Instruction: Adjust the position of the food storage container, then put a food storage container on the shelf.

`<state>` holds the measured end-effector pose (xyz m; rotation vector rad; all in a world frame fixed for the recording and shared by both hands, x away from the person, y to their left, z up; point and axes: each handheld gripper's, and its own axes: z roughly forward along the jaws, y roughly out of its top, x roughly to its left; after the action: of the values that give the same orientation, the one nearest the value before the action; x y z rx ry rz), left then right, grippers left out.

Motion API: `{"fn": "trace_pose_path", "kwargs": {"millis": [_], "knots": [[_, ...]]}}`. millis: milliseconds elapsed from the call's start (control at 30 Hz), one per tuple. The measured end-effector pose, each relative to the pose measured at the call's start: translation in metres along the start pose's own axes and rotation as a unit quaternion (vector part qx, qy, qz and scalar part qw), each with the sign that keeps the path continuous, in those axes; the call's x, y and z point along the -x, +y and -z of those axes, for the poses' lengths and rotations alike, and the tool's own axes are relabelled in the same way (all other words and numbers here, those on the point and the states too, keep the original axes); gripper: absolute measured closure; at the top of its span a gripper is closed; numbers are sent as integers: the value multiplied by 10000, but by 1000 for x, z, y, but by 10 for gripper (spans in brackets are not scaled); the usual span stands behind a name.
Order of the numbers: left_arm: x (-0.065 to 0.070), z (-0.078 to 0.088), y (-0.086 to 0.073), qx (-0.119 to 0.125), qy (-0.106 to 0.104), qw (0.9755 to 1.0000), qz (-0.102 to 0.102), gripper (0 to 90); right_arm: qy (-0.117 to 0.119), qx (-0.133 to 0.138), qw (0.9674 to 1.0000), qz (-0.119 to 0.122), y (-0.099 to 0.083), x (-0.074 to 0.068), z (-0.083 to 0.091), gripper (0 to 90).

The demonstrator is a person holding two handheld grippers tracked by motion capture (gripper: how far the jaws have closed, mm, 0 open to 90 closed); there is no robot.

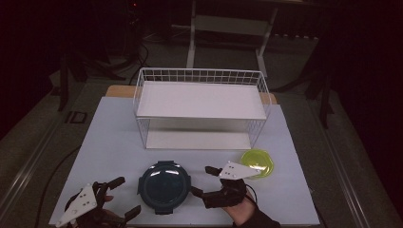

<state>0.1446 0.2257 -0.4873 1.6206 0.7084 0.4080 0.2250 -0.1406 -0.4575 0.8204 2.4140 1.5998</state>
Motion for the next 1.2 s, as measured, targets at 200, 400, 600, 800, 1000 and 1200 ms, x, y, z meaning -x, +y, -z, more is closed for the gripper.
{"fn": "trace_pose_path", "kwargs": {"millis": [200, 400, 600, 800, 1000, 1200], "knots": [[-3, 0, 6, -81, -25, 10000, 16, 1, -293, 67, 9995, 96, 0, -1, 4, 139], [-4, -3, 27, -384, -238, 9989, -92, 2, -430, 269, 9983, 289, -2, 1, 16, 172], [-14, -10, 38, -774, -196, 9968, 41, 2, -559, 279, 9977, 244, 1, 1, 28, 173], [-35, -19, 34, -1205, -218, 9874, 1006, 3, -665, 170, 9975, 150, 5, -2, 30, 151], [-61, -29, 17, -1659, -428, 9585, 2279, 8, -704, 207, 9972, 111, 4, -3, 25, 109], [-76, -38, 2, -1983, -503, 9274, 3133, 15, -499, 22, 9987, -89, 0, -4, 17, 111]]}}
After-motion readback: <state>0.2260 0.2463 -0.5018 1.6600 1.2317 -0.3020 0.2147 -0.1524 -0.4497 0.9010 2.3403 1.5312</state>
